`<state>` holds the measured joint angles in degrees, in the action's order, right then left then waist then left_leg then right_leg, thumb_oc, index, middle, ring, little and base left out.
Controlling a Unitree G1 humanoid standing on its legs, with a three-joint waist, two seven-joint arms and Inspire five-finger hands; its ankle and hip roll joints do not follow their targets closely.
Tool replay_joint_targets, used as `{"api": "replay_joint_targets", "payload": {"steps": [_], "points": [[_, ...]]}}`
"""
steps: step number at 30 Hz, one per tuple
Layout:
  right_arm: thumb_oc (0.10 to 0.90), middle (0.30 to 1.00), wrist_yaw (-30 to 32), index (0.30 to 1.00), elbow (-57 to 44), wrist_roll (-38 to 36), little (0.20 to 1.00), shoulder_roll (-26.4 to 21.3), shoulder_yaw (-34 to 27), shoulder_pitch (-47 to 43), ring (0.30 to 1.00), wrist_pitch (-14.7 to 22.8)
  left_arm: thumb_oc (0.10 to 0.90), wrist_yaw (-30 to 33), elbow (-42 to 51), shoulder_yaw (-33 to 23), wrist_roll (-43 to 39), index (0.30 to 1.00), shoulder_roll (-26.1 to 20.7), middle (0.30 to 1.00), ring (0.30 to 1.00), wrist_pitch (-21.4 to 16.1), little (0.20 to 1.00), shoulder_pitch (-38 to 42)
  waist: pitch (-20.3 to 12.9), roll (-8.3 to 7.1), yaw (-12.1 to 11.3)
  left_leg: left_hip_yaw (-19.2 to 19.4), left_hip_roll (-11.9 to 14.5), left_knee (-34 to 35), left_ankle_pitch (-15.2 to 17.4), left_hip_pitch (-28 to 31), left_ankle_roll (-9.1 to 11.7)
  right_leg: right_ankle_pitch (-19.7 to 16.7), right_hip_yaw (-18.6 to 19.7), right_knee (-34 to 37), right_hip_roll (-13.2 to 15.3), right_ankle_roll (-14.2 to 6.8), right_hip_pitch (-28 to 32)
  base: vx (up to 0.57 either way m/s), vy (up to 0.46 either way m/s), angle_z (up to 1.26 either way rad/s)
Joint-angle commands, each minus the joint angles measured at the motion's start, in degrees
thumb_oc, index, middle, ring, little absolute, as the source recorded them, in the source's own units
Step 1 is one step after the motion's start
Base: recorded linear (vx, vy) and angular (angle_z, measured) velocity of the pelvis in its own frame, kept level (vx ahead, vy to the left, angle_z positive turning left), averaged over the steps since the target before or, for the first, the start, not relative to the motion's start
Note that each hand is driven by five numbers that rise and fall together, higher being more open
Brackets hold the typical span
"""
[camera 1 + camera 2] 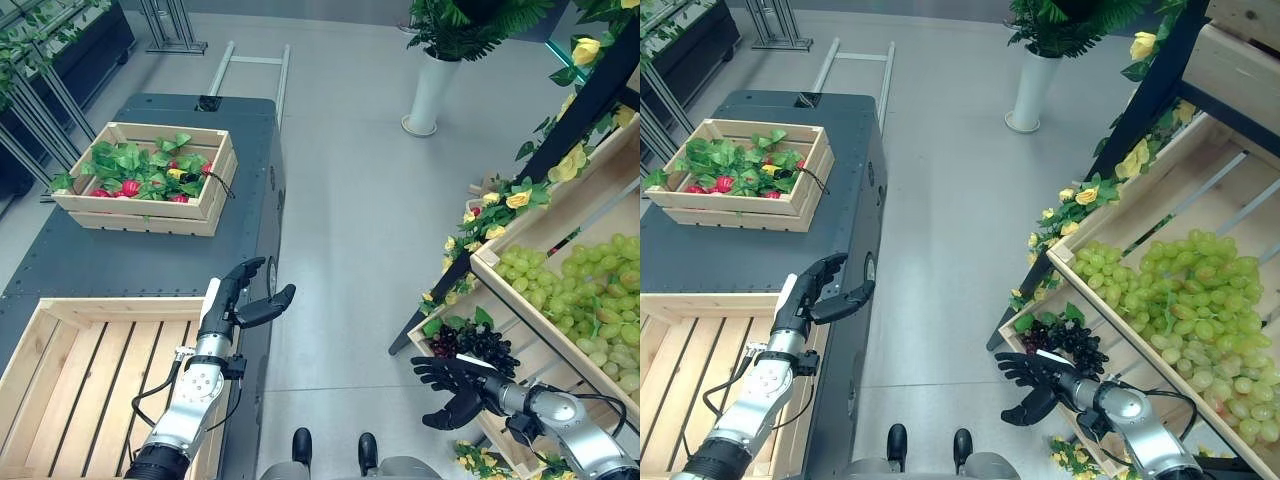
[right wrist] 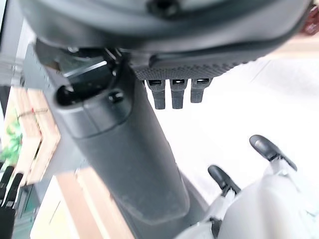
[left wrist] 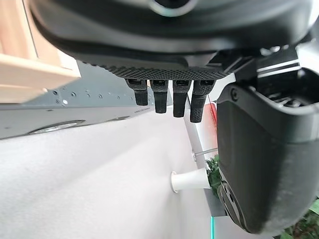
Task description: Pick up the fruits from the basket on one side to the basket on the other side
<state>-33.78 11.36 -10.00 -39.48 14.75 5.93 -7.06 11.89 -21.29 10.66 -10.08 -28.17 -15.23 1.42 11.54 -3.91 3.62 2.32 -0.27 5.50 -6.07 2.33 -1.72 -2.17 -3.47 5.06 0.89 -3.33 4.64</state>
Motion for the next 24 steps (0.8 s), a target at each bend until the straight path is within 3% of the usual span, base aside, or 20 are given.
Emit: {"api": "replay_joint_targets", "payload": {"steps": [1, 5, 9, 12, 14, 24], "points": [[0.800, 0.900, 2.8, 0.900, -0.9, -3.2, 0.900, -0.9, 1.3, -3.2, 0.900, 6.0, 0.800, 0.8, -1.1, -0.3, -0.4, 0.900, -0.7, 0.900, 0.900, -4.9, 0.900, 4.7, -4.7, 0.41, -1.4, 1.4, -2.4, -0.5, 7.9, 2.3, 0.8, 2.0, -1.2, -3.9, -0.1, -2.2, -2.2, 0.00, 0.000, 0.00], [0.800, 0.900, 4.6, 0.900, 0.7, -2.0, 0.900, 2.2, 2.6, -2.8, 0.900, 4.7, 0.800, -2.3, -2.0, -0.1, -3.0, 0.900, 0.9, 0.900, 0.900, -3.3, 0.900, 3.8, -5.0, 0.87, -1.5, 0.9, -2.4, -0.5, 8.0, 2.4, 0.8, 2.4, -1.3, -3.8, -0.1, -2.1, -2.0, 0.00, 0.000, 0.00], [0.800, 0.900, 7.0, 0.900, 7.1, 1.1, 0.900, 8.6, 6.1, -2.6, 0.900, 4.4, 0.800, -10.6, -5.7, 2.4, -7.3, 0.900, 3.0, 0.900, 0.900, -2.1, 0.900, 2.0, -5.4, 1.50, -1.7, 0.6, -2.4, -0.5, 8.1, 2.7, 0.9, 2.9, -1.5, -3.8, -0.1, -1.9, -1.5, 0.01, 0.006, 0.02], [0.800, 0.900, 11.4, 0.900, 15.6, 8.7, 0.900, 12.9, 9.1, -4.0, 0.900, 5.7, 0.800, -15.6, -10.6, 5.3, -9.1, 0.900, 4.5, 0.900, 0.900, -0.2, 0.900, 1.4, -5.7, 2.18, -2.1, 0.5, -2.5, -0.6, 8.3, 3.0, 0.8, 3.3, -1.9, -3.8, 0.0, -1.9, -1.1, 0.00, 0.003, 0.01], [0.800, 0.900, 12.4, 0.900, 18.3, 10.6, 0.900, 13.6, 9.8, -4.7, 0.900, 7.3, 0.800, -16.4, -12.5, 5.7, -9.1, 0.900, 5.2, 0.900, 0.900, -0.2, 0.900, 1.5, -5.7, 2.32, -2.2, 0.4, -2.5, -0.7, 8.4, 3.1, 0.7, 3.3, -2.0, -3.7, 0.0, -1.9, -0.9, 0.00, 0.000, 0.00], [0.800, 0.900, 21.6, 0.900, 42.8, 9.8, 0.900, 22.6, 9.6, -8.7, 0.900, 5.5, 0.800, -25.5, -31.4, 11.0, -2.5, 0.900, 11.4, 0.900, 0.900, 7.8, 0.900, 2.5, -6.3, 4.63, -3.0, 0.2, -2.8, -1.3, 9.0, 3.3, 0.5, 4.2, -2.8, -3.5, 0.4, -1.5, -0.1, 0.00, 0.007, 0.03]]}}
